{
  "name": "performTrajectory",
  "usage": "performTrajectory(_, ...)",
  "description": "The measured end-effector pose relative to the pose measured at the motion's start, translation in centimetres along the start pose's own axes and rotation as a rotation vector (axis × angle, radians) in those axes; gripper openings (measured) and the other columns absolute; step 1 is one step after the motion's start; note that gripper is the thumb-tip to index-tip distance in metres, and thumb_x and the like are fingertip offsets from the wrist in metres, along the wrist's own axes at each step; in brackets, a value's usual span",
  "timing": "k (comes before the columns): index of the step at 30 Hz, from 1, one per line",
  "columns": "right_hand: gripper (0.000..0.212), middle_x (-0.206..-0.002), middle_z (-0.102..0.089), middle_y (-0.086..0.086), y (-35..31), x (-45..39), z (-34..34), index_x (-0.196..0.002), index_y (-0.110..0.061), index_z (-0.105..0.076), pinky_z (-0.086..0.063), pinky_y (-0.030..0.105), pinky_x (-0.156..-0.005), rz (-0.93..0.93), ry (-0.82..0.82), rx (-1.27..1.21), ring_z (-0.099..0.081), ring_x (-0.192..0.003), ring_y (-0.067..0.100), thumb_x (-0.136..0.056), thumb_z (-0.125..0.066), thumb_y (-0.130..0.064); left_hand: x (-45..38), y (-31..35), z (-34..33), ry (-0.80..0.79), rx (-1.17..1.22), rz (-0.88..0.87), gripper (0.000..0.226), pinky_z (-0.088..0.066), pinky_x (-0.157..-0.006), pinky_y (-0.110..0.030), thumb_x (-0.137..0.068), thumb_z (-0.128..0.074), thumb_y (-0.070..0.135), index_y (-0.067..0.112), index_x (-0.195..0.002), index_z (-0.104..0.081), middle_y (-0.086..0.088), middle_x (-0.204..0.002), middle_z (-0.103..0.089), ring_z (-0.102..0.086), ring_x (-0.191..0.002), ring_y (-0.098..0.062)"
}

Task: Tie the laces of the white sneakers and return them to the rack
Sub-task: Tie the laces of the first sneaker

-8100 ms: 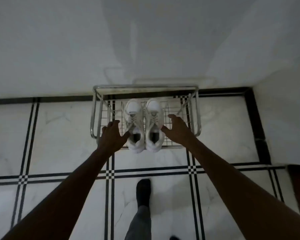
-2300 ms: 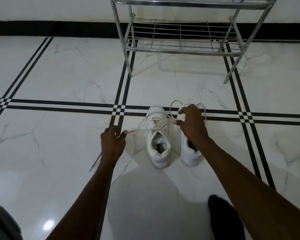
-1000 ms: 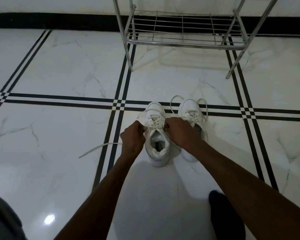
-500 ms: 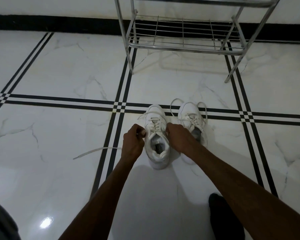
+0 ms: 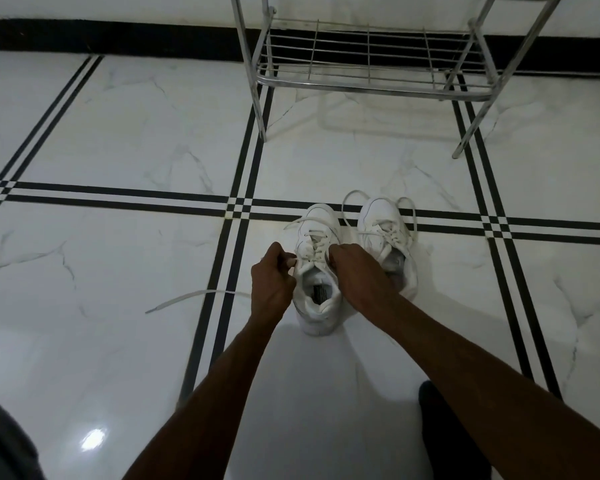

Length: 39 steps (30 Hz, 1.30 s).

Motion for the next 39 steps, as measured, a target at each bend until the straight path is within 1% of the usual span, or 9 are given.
performTrajectory(5,0.011,-0.101,-0.066,0.016,0.8,-0.8,0.1,-0.098,-0.004,-0.063,-0.051,0.038,-0.078,-0.064,-0.143,-0.014,-0.064,-0.095,0.032,-0.091,-0.056,-0.008,-0.2,-0.2,0.5,-0.120,0.028,0.010,0.005,-0.053,-0.076,-0.019,-0.095,-0.058,-0.001,0.003,-0.092,-0.059,-0.012,-0.102,-0.076,-0.069,-0.094,-0.020)
performTrajectory(10,0.018,-0.101,-0.058,0.021,2.3,-1.6,2.8,-0.088,-0.004,-0.053,-0.040,0.036,-0.073,-0.135,-0.284,-0.135,-0.058,-0.096,0.034,-0.095,-0.045,-0.019,-2.0,0.5,3.3,-0.346,0.020,0.074,0.035,-0.048,-0.075,-0.028,-0.106,-0.045,0.033,0.006,-0.103,-0.068,-0.005,-0.104,-0.075,-0.069,-0.096,-0.021)
performTrajectory(12,0.026,-0.091,-0.061,0.017,2.6,-2.3,4.0,-0.083,0.000,-0.056,-0.039,0.033,-0.066,-0.277,-0.305,-0.373,-0.058,-0.086,0.029,-0.094,-0.045,-0.021,-2.5,0.4,4.0,-0.343,0.182,0.121,0.041,-0.046,-0.090,-0.033,-0.107,-0.041,0.032,0.005,-0.103,-0.071,-0.008,-0.104,-0.076,-0.070,-0.104,-0.020)
performTrajectory(15,0.028,-0.092,-0.068,0.008,2.1,-2.5,5.3,-0.087,-0.007,-0.066,-0.044,0.029,-0.060,-0.542,-0.215,-1.090,-0.062,-0.090,0.021,-0.098,-0.048,-0.025,-2.8,1.6,3.8,-0.357,0.494,0.206,0.046,-0.045,-0.103,-0.029,-0.106,-0.036,0.026,-0.003,-0.104,-0.073,-0.013,-0.106,-0.078,-0.071,-0.111,-0.019)
performTrajectory(20,0.030,-0.104,-0.075,0.008,1.5,-2.4,5.5,-0.084,-0.018,-0.058,-0.044,0.029,-0.068,-0.473,-0.056,-1.554,-0.069,-0.094,0.016,-0.102,-0.045,-0.038,-3.0,4.1,2.5,-0.327,0.691,0.213,0.037,-0.057,-0.079,-0.019,-0.108,-0.039,0.024,0.005,-0.084,-0.060,-0.016,-0.085,-0.070,-0.070,-0.087,-0.025)
performTrajectory(25,0.021,-0.092,-0.074,0.001,1.6,-2.6,4.4,-0.097,-0.025,-0.069,-0.042,0.028,-0.071,-0.377,0.049,-1.522,-0.067,-0.104,0.017,-0.097,-0.056,-0.041,-3.2,3.8,1.2,-0.306,0.656,0.206,0.030,-0.051,-0.082,-0.033,-0.108,-0.042,0.030,0.011,-0.088,-0.055,-0.007,-0.080,-0.059,-0.056,-0.079,-0.021)
performTrajectory(30,0.020,-0.089,-0.067,0.001,1.9,-2.7,4.7,-0.110,-0.018,-0.067,-0.042,0.023,-0.059,-0.334,0.131,-1.621,-0.069,-0.094,0.020,-0.098,-0.058,-0.032,-3.1,3.8,1.0,-0.297,0.597,0.168,0.030,-0.049,-0.079,-0.027,-0.108,-0.042,0.031,0.011,-0.091,-0.057,-0.009,-0.084,-0.059,-0.056,-0.080,-0.019)
performTrajectory(36,0.025,-0.092,-0.071,0.015,1.3,-3.2,3.8,-0.117,-0.016,-0.069,-0.044,0.013,-0.051,-0.237,0.076,-1.045,-0.061,-0.066,0.018,-0.098,-0.056,-0.007,-3.2,3.4,0.6,-0.320,0.482,0.082,0.025,-0.050,-0.077,-0.028,-0.107,-0.046,0.029,0.011,-0.107,-0.063,-0.009,-0.089,-0.061,-0.058,-0.080,-0.017)
performTrajectory(39,0.026,-0.098,-0.075,0.013,1.1,-3.8,2.8,-0.109,-0.020,-0.069,-0.057,0.029,-0.067,-0.290,0.068,-0.941,-0.071,-0.077,0.019,-0.091,-0.061,-0.003,-3.4,3.3,0.5,-0.344,0.380,-0.007,0.024,-0.052,-0.076,-0.027,-0.107,-0.044,0.023,0.013,-0.122,-0.061,-0.007,-0.098,-0.069,-0.060,-0.080,-0.013)
Point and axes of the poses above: each hand's wrist, its own x-axis away from the middle knuckle, its own z-axis out of the back of the hand, y = z × x, the point moved 1 cm from there along -x, towards the middle knuckle
